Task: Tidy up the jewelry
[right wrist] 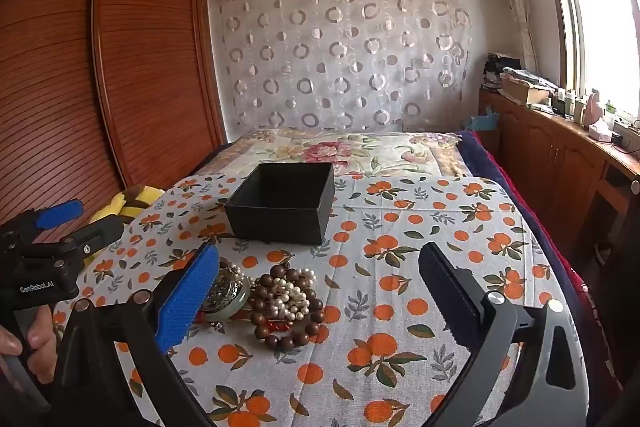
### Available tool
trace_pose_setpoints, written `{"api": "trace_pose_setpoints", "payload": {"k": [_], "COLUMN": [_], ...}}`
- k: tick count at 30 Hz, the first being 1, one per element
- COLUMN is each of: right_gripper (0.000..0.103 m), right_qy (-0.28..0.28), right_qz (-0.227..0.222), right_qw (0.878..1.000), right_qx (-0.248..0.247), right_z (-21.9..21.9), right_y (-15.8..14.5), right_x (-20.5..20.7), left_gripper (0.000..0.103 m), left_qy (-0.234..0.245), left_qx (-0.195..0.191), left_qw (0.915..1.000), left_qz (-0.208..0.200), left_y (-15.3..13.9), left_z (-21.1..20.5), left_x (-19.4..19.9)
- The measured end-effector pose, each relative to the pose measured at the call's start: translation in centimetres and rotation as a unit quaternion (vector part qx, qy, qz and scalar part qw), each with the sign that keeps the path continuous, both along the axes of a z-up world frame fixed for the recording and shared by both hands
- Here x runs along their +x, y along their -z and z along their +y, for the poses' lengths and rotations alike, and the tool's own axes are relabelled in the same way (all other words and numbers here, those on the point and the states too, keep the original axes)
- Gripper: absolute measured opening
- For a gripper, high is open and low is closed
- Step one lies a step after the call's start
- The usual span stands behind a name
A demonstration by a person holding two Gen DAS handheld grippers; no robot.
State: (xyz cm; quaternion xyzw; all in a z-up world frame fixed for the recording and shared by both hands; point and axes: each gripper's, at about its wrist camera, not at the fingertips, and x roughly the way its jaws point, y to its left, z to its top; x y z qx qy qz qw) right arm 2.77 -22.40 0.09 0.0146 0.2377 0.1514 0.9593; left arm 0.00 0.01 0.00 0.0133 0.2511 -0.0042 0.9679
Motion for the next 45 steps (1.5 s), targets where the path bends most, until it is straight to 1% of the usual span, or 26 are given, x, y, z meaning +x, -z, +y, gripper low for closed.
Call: {"api": "trace_pose_setpoints", "payload": {"k": [45], "right_gripper": [0.101], "right_qy": [0.001], "right_qz": [-0.002], "right_qw": [1.0], "right_qx": [0.003], "right_z": [-0.04], "right_y": [-0.17], "right_x": [-0.15], "left_gripper": [0.095], "left_qy": [0.0], "left_qx": [-0.003], "left_qw": [1.0], "left_qz": [-0.008], "left_y": [-0.05], "left_z": [-0.01], "left_x": [0.1]}}
